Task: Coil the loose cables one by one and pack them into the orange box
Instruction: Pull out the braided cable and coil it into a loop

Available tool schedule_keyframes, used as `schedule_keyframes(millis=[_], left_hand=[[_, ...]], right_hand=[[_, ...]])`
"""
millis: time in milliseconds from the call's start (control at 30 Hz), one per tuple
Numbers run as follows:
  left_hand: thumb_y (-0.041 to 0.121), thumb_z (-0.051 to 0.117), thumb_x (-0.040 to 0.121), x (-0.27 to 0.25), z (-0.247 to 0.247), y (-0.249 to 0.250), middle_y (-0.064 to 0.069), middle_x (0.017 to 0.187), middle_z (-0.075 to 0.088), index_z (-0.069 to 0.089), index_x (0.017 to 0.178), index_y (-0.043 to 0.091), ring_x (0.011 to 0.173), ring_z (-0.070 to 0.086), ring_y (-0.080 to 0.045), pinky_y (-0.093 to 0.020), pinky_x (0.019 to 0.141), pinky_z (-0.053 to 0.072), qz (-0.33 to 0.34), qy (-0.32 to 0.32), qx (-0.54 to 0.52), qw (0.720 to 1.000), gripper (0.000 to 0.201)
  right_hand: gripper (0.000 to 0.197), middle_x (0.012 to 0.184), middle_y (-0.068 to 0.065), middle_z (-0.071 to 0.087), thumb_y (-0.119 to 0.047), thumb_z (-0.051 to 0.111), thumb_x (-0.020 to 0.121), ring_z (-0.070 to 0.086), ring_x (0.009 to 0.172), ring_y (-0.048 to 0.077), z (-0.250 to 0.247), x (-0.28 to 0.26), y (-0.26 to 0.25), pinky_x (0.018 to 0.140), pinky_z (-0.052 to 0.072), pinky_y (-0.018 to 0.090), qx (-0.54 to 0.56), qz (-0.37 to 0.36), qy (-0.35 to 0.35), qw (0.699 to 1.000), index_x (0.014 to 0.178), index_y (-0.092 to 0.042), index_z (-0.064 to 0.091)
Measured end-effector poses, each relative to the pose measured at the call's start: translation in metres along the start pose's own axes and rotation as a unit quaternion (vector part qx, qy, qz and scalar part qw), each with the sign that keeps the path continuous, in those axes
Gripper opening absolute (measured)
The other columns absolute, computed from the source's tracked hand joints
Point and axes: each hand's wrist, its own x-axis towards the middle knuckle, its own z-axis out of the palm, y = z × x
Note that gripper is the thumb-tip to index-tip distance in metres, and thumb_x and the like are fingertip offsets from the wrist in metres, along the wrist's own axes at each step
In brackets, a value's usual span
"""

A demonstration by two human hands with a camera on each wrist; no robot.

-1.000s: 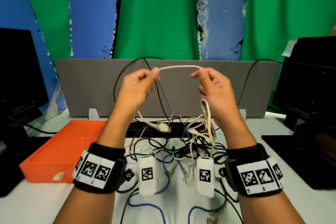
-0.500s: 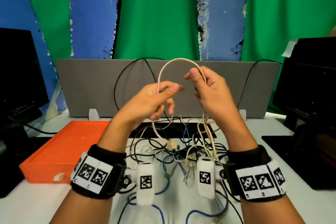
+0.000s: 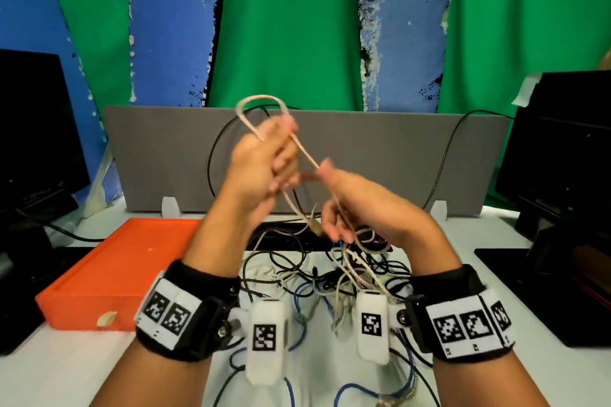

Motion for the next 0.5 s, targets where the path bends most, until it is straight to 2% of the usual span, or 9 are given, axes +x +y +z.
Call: schedule_keyframes(millis=[67,133,200,233,333,367,433,467,500], left_hand=[[0.025,0.040,0.106,0.006,-0.025,0.018,0.008,0.049,0.037,0.049,0.085,0.017,0.034,0.026,-0.005,-0.021,0.040,0.026,0.075,0.101,-0.049,0.991,0.024],[0.029,0.039,0.106,0.008,-0.056,0.035,0.008,0.054,0.036,0.045,0.082,0.020,0.038,0.026,-0.006,-0.022,0.043,0.026,0.148,0.163,-0.100,0.970,0.027],[0.031,0.039,0.106,0.007,-0.082,0.047,0.008,0.058,0.038,0.044,0.083,0.021,0.040,0.025,-0.007,-0.023,0.045,0.026,0.184,0.181,-0.120,0.959,0.026],[0.032,0.039,0.106,0.007,-0.090,0.049,0.008,0.059,0.039,0.044,0.084,0.021,0.040,0.025,-0.007,-0.023,0.045,0.025,0.184,0.189,-0.111,0.958,0.025],[0.033,0.042,0.105,0.010,-0.094,0.042,0.008,0.063,0.048,0.046,0.083,0.023,0.040,0.027,-0.007,-0.022,0.043,0.025,0.138,0.221,-0.044,0.965,0.024],[0.033,0.044,0.105,0.012,-0.090,0.037,0.008,0.064,0.051,0.047,0.083,0.023,0.040,0.028,-0.007,-0.021,0.042,0.026,0.122,0.227,-0.026,0.966,0.024],[0.030,0.044,0.105,0.014,-0.076,0.025,0.006,0.066,0.059,0.048,0.084,0.021,0.039,0.031,-0.007,-0.020,0.040,0.028,0.089,0.224,0.009,0.970,0.023],[0.028,0.044,0.105,0.015,-0.068,0.019,0.004,0.070,0.064,0.049,0.086,0.020,0.039,0.032,-0.007,-0.020,0.039,0.029,0.067,0.214,0.035,0.974,0.021],[0.027,0.044,0.105,0.015,-0.059,0.013,0.001,0.076,0.069,0.050,0.090,0.019,0.039,0.033,-0.008,-0.021,0.038,0.030,0.041,0.195,0.068,0.978,0.018]], right_hand=[[0.048,0.070,0.010,0.068,-0.046,0.069,0.088,0.061,0.061,0.025,-0.006,-0.005,0.004,0.063,0.052,0.031,-0.110,0.046,-0.059,0.991,0.130,-0.028,0.056],[0.026,0.070,0.003,0.071,-0.025,0.072,0.092,0.066,0.064,0.018,-0.016,-0.005,0.014,0.067,0.053,0.029,-0.195,0.095,-0.049,0.975,0.117,-0.021,0.064],[0.008,0.066,0.001,0.069,-0.018,0.063,0.098,0.065,0.061,0.015,-0.024,-0.003,0.025,0.065,0.053,0.029,-0.215,0.120,0.009,0.969,0.104,-0.016,0.067],[0.008,0.064,0.001,0.068,-0.019,0.059,0.100,0.064,0.059,0.015,-0.028,-0.002,0.030,0.065,0.054,0.031,-0.217,0.124,0.050,0.967,0.100,-0.016,0.067],[0.007,0.065,-0.001,0.065,-0.022,0.058,0.100,0.063,0.059,0.014,-0.039,-0.001,0.034,0.073,0.058,0.040,-0.204,0.104,0.178,0.957,0.099,-0.020,0.065],[0.011,0.075,-0.002,0.066,-0.024,0.063,0.097,0.064,0.067,0.013,-0.041,-0.002,0.031,0.077,0.057,0.041,-0.205,0.095,0.193,0.955,0.108,-0.023,0.063],[0.057,0.110,-0.005,0.063,-0.036,0.074,0.088,0.062,0.101,0.013,-0.039,-0.009,0.022,0.093,0.051,0.036,-0.215,0.091,0.159,0.959,0.139,-0.034,0.048],[0.074,0.129,-0.007,0.057,-0.043,0.075,0.085,0.055,0.120,0.011,-0.034,-0.011,0.015,0.104,0.045,0.034,-0.209,0.074,0.140,0.965,0.148,-0.041,0.035],[0.083,0.144,-0.010,0.049,-0.048,0.073,0.085,0.045,0.134,0.008,-0.027,-0.013,0.006,0.111,0.036,0.034,-0.189,0.042,0.135,0.972,0.152,-0.046,0.025]])
